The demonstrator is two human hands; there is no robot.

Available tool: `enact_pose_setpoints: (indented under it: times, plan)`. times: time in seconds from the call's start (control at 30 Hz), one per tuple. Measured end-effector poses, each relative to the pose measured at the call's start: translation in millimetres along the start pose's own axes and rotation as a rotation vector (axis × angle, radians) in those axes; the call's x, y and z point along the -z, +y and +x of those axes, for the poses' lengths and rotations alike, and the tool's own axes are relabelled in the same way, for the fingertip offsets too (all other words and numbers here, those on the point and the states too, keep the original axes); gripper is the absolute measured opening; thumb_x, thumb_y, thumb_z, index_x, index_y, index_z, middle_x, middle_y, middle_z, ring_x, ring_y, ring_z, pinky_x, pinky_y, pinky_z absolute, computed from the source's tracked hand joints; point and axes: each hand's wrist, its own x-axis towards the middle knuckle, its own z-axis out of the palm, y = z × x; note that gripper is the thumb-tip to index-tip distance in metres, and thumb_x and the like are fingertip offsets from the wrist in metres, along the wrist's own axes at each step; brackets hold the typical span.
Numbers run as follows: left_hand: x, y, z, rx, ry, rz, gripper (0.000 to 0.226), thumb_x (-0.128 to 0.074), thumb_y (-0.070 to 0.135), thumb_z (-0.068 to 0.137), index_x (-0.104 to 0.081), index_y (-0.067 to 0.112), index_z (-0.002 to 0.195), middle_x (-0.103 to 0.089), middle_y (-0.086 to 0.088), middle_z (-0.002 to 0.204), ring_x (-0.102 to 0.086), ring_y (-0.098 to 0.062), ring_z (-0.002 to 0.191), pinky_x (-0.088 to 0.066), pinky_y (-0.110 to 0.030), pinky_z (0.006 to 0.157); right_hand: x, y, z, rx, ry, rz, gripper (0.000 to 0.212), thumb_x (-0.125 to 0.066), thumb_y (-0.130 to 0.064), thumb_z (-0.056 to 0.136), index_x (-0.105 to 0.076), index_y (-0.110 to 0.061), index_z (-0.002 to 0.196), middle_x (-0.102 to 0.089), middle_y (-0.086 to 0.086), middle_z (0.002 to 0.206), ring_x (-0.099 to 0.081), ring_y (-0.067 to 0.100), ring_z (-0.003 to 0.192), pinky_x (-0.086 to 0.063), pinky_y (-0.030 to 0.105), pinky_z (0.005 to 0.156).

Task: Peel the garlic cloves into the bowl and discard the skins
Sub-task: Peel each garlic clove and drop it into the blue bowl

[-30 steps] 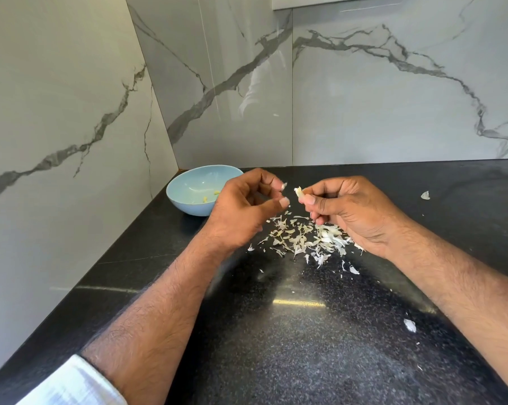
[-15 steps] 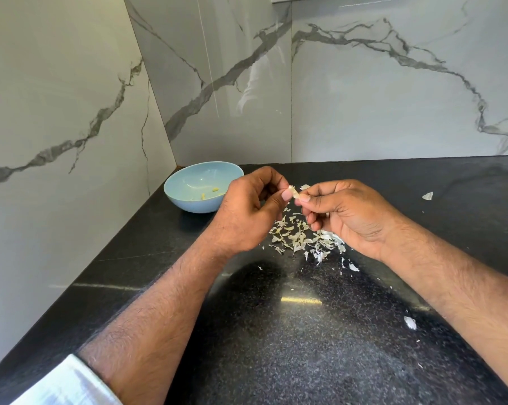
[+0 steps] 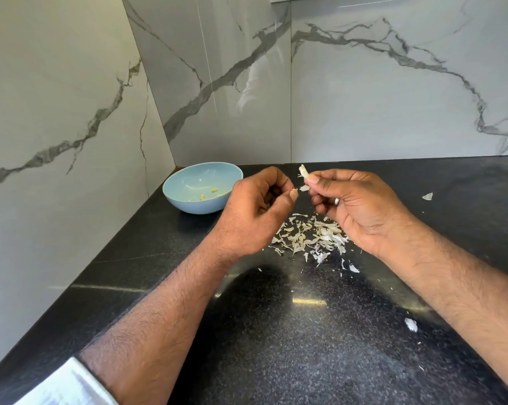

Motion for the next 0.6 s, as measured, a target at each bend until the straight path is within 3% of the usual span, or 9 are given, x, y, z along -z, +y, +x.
enact_pose_setpoints:
  times: [0.1,0.2,0.27,0.37,0.47,0.5,0.6]
  plan:
    - [3.3,-7.4,1.8,0.074,0.061,0.003,0.015,-0.074,0.002,0.093,-0.064,0.013,0.094,-0.067,-0.014,0.077,-0.058,-0.028,0.063,-0.057,-0.047,0.059,3.5,-0.8,-1.0,0.093,0.017,-0.086,0.031,-0.085,-0.014,0.069,-0.079,-0.002,0.097,-0.076,0.014,0.087,-0.066,0.017,0.074,-0.057,0.028,0.069]
    - [5.3,-12.2,2.7,0.145,0.129,0.035,0.017,-0.078,0.005,0.091,-0.069,0.019,0.091,-0.072,-0.004,0.080,-0.065,-0.027,0.071,-0.062,-0.052,0.069,3.4,1.9,-1.4,0.144,0.026,-0.177,0.031,-0.087,-0.017,0.068,-0.081,-0.005,0.096,-0.078,0.015,0.092,-0.068,0.020,0.077,-0.059,0.033,0.073]
    - [3.9,-10.3,3.5,0.214,0.137,-0.012,0.010,-0.074,0.014,0.098,-0.075,0.022,0.093,-0.078,0.002,0.086,-0.071,-0.026,0.081,-0.064,-0.050,0.076,3.1,3.4,-1.0,0.155,0.036,-0.205,0.031,-0.088,-0.019,0.068,-0.081,-0.008,0.095,-0.079,0.014,0.091,-0.069,0.021,0.077,-0.059,0.036,0.076]
    - [-0.2,-7.1,4.1,0.297,0.117,-0.150,0.017,-0.066,0.023,0.106,-0.075,0.021,0.091,-0.080,-0.004,0.091,-0.070,-0.019,0.086,-0.055,-0.033,0.078,2.6,3.9,-0.9,0.151,0.030,-0.198,0.031,-0.087,-0.019,0.067,-0.081,-0.008,0.095,-0.079,0.013,0.090,-0.069,0.020,0.077,-0.059,0.037,0.077]
    - [-0.2,-5.1,3.8,0.248,0.088,-0.245,0.006,-0.078,0.018,0.097,-0.077,0.013,0.100,-0.076,-0.017,0.098,-0.066,-0.020,0.086,-0.057,-0.035,0.086,2.4,4.5,-0.7,0.137,0.007,-0.185,0.031,-0.087,-0.019,0.069,-0.081,-0.006,0.097,-0.077,0.013,0.089,-0.068,0.021,0.078,-0.059,0.035,0.075]
    - [-0.5,-4.8,3.1,0.226,0.085,-0.277,0.015,-0.083,0.013,0.092,-0.078,0.011,0.106,-0.076,-0.018,0.099,-0.068,-0.020,0.087,-0.060,-0.034,0.088,2.1,4.9,-1.1,0.132,0.003,-0.185,0.031,-0.086,-0.018,0.069,-0.081,-0.006,0.097,-0.077,0.014,0.089,-0.068,0.021,0.078,-0.059,0.034,0.073]
    - [-1.7,-4.4,3.0,0.156,0.103,-0.215,0.020,-0.085,0.012,0.089,-0.081,0.009,0.109,-0.081,-0.007,0.097,-0.075,-0.020,0.089,-0.063,-0.031,0.086,0.9,7.2,-2.1,0.119,-0.014,-0.215,0.031,-0.086,-0.017,0.071,-0.080,-0.003,0.098,-0.077,0.019,0.093,-0.067,0.022,0.078,-0.058,0.033,0.072]
